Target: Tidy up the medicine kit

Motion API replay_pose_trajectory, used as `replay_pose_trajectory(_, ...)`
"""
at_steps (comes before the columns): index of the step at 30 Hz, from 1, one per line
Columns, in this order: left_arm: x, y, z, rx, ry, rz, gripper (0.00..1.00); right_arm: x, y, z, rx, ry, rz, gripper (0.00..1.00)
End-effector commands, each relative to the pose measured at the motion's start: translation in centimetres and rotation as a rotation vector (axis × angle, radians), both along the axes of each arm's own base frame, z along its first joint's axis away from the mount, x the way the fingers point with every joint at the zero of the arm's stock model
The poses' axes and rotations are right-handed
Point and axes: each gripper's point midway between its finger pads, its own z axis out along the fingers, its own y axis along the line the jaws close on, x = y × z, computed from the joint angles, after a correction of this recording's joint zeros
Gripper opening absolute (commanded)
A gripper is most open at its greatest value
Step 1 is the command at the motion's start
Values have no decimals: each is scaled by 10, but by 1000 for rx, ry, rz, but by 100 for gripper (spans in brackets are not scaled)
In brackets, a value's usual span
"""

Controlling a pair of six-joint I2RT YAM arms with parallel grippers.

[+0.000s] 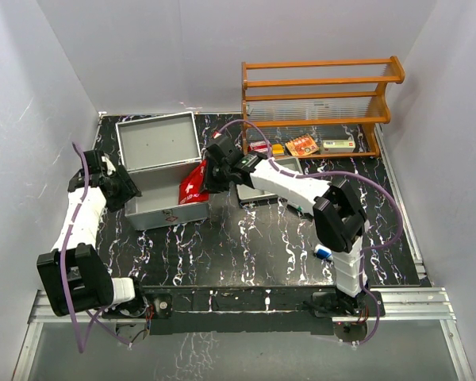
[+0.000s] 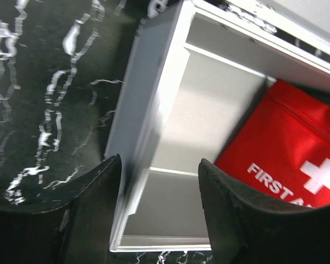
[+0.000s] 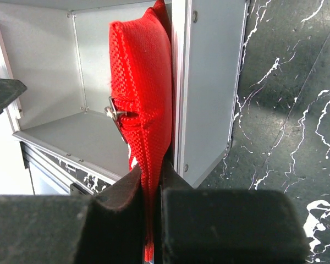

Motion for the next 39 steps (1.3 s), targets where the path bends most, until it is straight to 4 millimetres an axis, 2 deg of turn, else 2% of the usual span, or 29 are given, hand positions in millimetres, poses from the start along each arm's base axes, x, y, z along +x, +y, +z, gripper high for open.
replay_pose_trajectory(1,-3,-41,7,-187,-60,-140,54,5,10,29,49,-81,97,0)
replay_pose_trajectory(8,-6,-68,10,-316,-94,-219,52,-2,48,38,101,-88,196,1)
replay_pose_trajectory(15,-8,-72,9,-314,-89,-231,51,1,76,35,141,-66,219,2)
replay_pose_trajectory(18,-8,-70,9,-301,-89,-227,52,9,77,30,118,-76,199,7)
replay_pose_trajectory(24,-9,-61,11,-257,-65,-192,57,36,58,22,-33,-165,109,33)
replay_pose_trajectory(28,-7,-53,18,-216,-68,-171,59,51,40,30,-119,-240,43,40)
replay_pose_trajectory(36,-8,-37,32,-122,-72,-131,61,63,-4,77,-226,-391,-64,53)
replay_pose_trajectory(39,-9,-33,44,-88,-85,-120,63,59,-30,109,-237,-466,-119,56)
